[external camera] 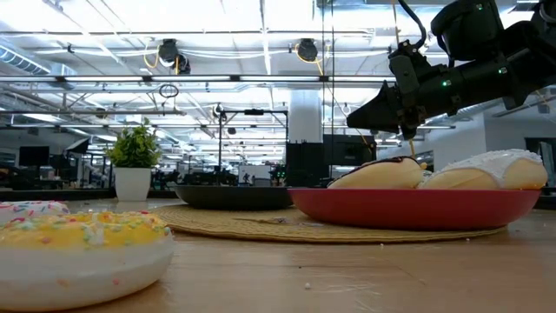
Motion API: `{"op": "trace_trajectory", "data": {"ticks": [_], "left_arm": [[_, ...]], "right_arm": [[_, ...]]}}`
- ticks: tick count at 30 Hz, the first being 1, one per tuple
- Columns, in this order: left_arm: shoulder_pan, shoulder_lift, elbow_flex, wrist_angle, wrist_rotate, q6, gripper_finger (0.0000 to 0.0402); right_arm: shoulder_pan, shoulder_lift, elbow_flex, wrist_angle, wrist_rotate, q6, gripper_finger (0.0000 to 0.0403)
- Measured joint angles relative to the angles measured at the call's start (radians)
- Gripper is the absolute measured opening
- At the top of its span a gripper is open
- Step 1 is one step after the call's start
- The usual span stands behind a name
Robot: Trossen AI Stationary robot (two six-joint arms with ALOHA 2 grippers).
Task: Pick & Place donuts
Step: Put the small white doughnut on the blue plate
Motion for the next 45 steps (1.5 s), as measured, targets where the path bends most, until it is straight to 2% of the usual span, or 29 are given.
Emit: {"op": "trace_trajectory", "data": {"ticks": [4, 7, 11, 14, 16, 19, 28, 34, 39, 42, 45], "left_arm": [[-0.015, 0.073, 0.201, -0.366, -0.102, -0.103, 0.0227], [-0.018, 0.157, 0.356, -0.692, -0.115, -0.248, 0.0227], [-0.004, 0.263, 0.49, -1.083, -0.038, -0.505, 0.0227], [0.013, 0.311, 0.498, -1.232, 0.058, -0.687, 0.0227], [0.024, 0.33, 0.484, -1.266, 0.091, -0.767, 0.0227], [0.037, 0.347, 0.457, -1.28, 0.112, -0.789, 0.0227], [0.086, 0.35, 0.421, -1.273, 0.081, -0.679, 0.0227], [0.098, 0.349, 0.421, -1.261, 0.083, -0.529, 0.0227], [0.105, 0.349, 0.421, -1.219, 0.118, -0.662, 0.0227], [0.129, 0.349, 0.421, -1.273, 0.174, -0.752, 0.0227], [0.149, 0.349, 0.41, -1.327, 0.169, -0.824, 0.0228]], "right_arm": [[0.0, 0.0, 0.0, 0.0, 0.0, 0.0, 0.0055], [0.0, 0.0, 0.0, 0.0, 0.0, 0.0, 0.0055], [0.0, 0.0, 0.0, 0.0, 0.0, 0.0, 0.0055], [0.0, 0.0, 0.0, 0.0, 0.0, 0.006, 0.0055], [0.0, 0.0, 0.0, 0.0, 0.0, 0.007, 0.0055], [0.0, 0.0, 0.0, 0.0, 0.0, 0.007, 0.0055], [0.0, 0.0, 0.0, 0.0, -0.001, 0.007, 0.0055], [0.0, 0.0, 0.0, 0.0, -0.001, 0.007, 0.0055], [0.0, 0.0, 0.0, 0.0, -0.001, 0.007, 0.0055], [0.0, 0.0, 0.0, 0.0, -0.001, 0.007, 0.0055], [0.0, 0.0, 0.0, 0.0, -0.001, 0.007, 0.0055]]}}
